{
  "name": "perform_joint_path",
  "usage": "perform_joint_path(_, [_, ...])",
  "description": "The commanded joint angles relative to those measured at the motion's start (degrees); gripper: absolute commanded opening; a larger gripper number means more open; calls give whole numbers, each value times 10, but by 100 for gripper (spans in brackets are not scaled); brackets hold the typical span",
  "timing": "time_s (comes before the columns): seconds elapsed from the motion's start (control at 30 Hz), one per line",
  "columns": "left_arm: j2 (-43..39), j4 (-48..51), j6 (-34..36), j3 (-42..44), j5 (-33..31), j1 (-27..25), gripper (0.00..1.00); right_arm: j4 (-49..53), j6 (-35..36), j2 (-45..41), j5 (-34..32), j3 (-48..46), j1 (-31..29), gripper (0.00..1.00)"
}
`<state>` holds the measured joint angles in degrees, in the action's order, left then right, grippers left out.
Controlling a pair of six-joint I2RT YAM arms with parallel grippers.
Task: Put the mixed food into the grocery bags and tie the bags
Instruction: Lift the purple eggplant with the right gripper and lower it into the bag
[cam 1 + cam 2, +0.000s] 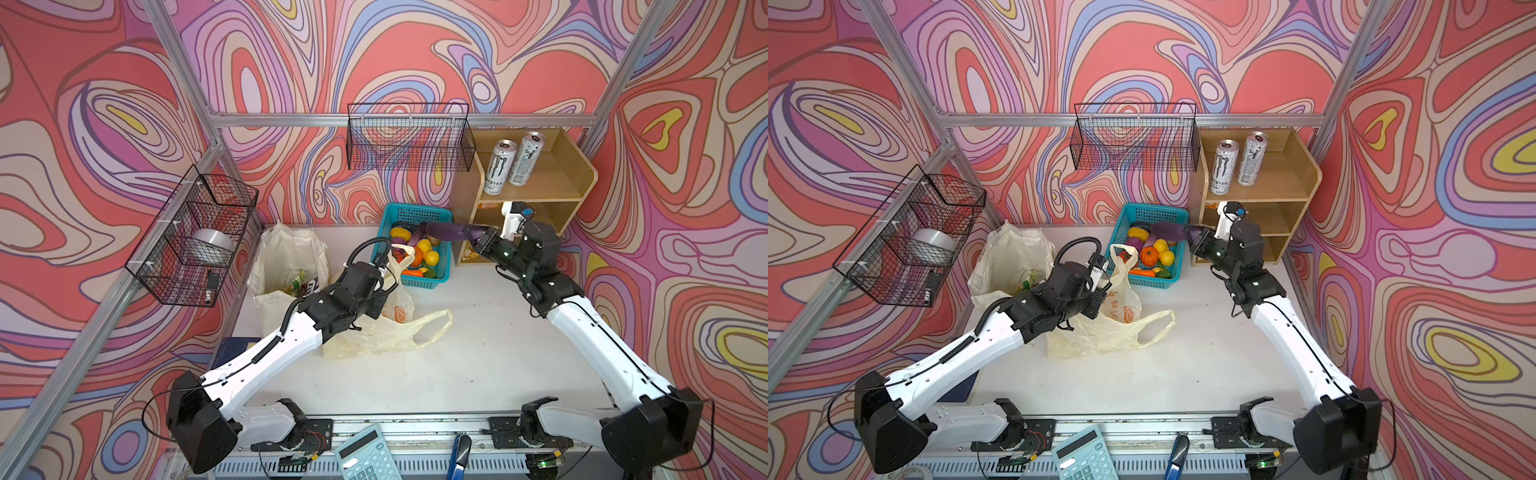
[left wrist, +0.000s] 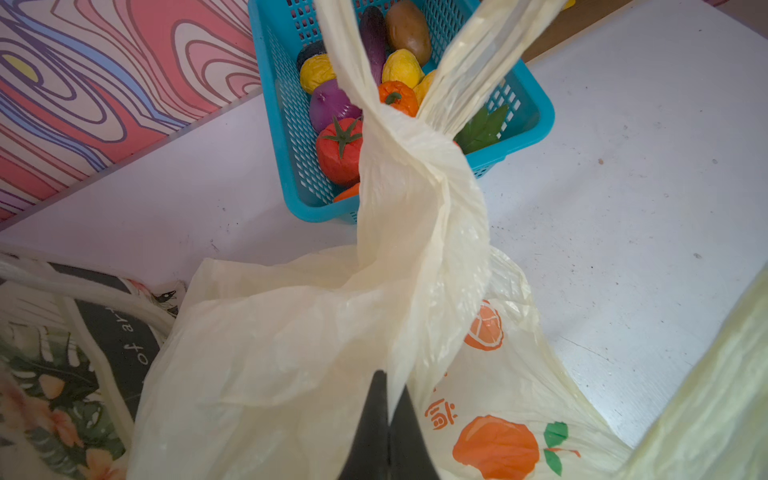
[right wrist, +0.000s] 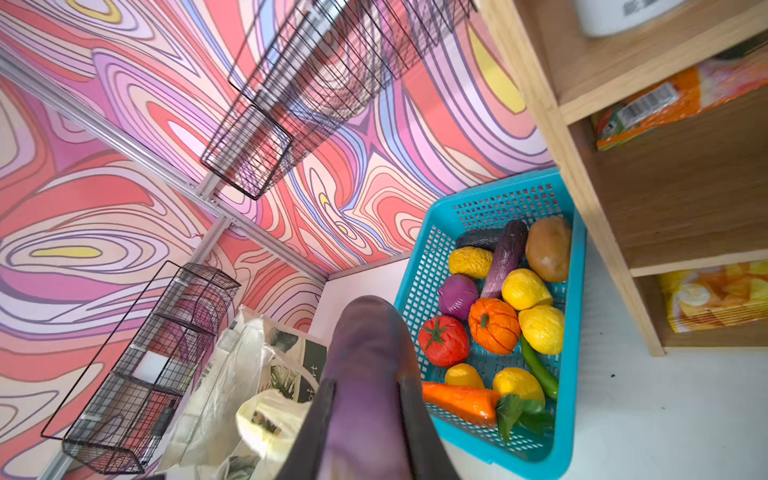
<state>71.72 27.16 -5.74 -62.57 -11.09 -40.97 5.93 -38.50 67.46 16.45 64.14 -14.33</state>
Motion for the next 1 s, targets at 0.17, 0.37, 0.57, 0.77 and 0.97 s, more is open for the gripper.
perform_joint_path(0.17, [3,-18,-8,-7,28,5,0,100,-18,-103,88,-87,-11,0])
perform_joint_path(0.37, [11,-19,-15,-15,41,5,0,52,-53,-89,50,-139,-99,0])
perform_joint_path(0.57, [17,-18,-25,-20,53,5,0,-45,-73,19,6,-143,-193,0])
perform_joint_path(0.77, [12,-37,-50,-10,61,5,0,-127,-68,202,-17,-77,-242,3])
perform_joint_path(0.97, [15,-43,-70,-9,42,11,0,-86,-25,309,69,14,-260,77])
